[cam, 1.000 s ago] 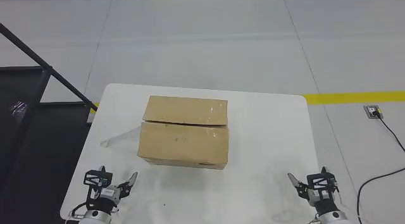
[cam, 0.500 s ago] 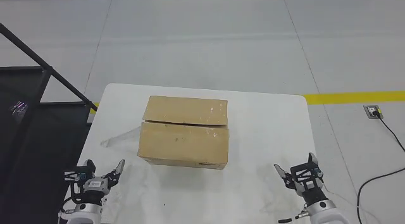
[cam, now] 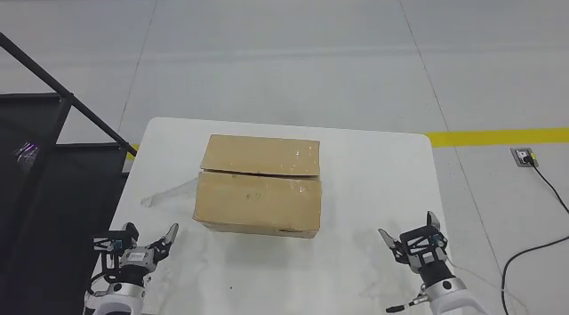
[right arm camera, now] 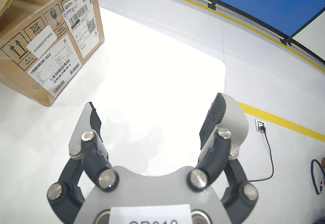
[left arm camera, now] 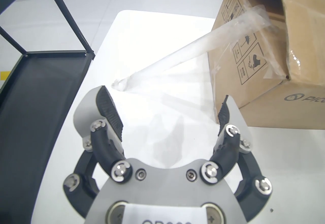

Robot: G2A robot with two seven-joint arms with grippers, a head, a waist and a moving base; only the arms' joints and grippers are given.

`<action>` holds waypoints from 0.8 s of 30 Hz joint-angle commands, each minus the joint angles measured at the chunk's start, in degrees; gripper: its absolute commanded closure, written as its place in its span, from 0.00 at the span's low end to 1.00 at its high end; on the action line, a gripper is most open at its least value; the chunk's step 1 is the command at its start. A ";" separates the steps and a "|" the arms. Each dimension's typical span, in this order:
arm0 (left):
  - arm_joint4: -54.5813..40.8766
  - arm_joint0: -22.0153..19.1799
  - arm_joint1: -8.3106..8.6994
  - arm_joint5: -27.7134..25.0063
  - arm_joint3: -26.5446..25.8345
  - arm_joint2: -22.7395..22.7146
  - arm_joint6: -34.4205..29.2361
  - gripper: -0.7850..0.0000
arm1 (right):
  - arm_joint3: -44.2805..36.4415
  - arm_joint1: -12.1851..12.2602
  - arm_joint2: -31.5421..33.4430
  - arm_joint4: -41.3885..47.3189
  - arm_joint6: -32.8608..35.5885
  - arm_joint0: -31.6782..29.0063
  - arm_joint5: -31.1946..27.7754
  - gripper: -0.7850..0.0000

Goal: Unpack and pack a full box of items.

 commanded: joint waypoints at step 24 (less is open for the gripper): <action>-2.23 -9.83 -1.15 1.99 4.83 4.87 -1.82 0.00 | 4.76 -1.54 -6.15 14.38 -0.48 10.12 -6.20 0.00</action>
